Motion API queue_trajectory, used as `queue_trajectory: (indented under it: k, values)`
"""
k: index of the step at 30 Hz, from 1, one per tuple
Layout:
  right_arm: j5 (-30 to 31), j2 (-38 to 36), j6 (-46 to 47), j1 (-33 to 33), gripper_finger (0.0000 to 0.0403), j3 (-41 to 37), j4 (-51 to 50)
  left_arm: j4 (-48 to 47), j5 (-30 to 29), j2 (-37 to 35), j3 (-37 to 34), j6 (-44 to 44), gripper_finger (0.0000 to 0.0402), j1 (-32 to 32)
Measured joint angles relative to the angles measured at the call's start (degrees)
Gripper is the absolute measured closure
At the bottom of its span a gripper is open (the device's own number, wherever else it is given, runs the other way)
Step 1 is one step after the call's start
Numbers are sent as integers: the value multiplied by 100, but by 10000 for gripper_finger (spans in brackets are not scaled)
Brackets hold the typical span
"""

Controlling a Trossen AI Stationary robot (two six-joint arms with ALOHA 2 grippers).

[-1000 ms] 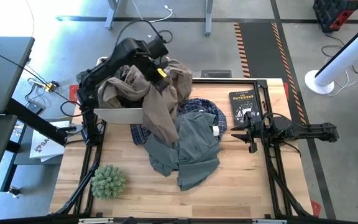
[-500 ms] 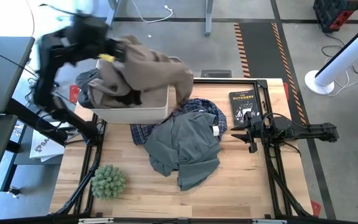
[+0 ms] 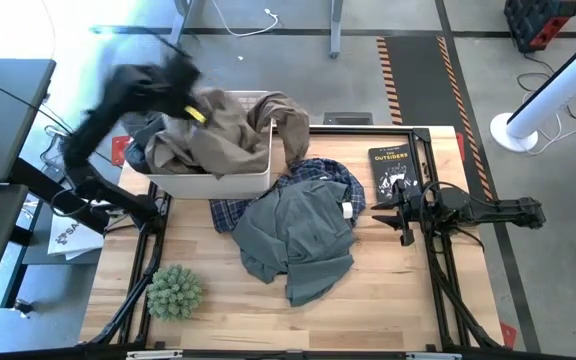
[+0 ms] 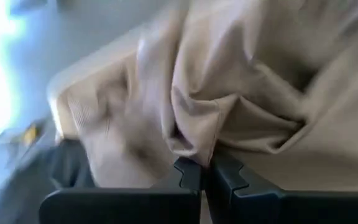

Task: Sort clothes
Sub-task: Put the brown jacket into the white laundry bin

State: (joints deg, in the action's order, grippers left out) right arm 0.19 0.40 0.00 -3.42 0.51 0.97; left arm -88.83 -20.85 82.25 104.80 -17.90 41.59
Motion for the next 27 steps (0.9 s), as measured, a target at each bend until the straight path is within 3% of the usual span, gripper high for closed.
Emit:
queue_trajectory:
  k: [3, 6, 8, 11, 14, 18, 27]
  values:
    - [0, 0, 1, 0, 291, 0, 0, 611, 304, 45, -1717, 49, 401, 76]
    - [0, 0, 0, 0, 291, 0, 0, 1840, 1103, 62, -3308, 193, 401, 76]
    - [0, 0, 1, 0, 291, -1, 0, 2428, 1488, 53, -4107, 129, 401, 76]
    - [0, 0, 1, 0, 291, 0, 0, 2839, 1593, 52, -4801, -135, 401, 79]
    - [0, 0, 0, 0, 291, 0, 0, 2609, 1582, 30, -4812, -306, 401, 78]
    - [0, 0, 1, 0, 291, 0, 0, 2122, 1768, -90, -4198, -300, 387, 78]
    - [0, 0, 1, 0, 291, 0, 0, 780, 2647, -414, -2034, -419, 265, 115]
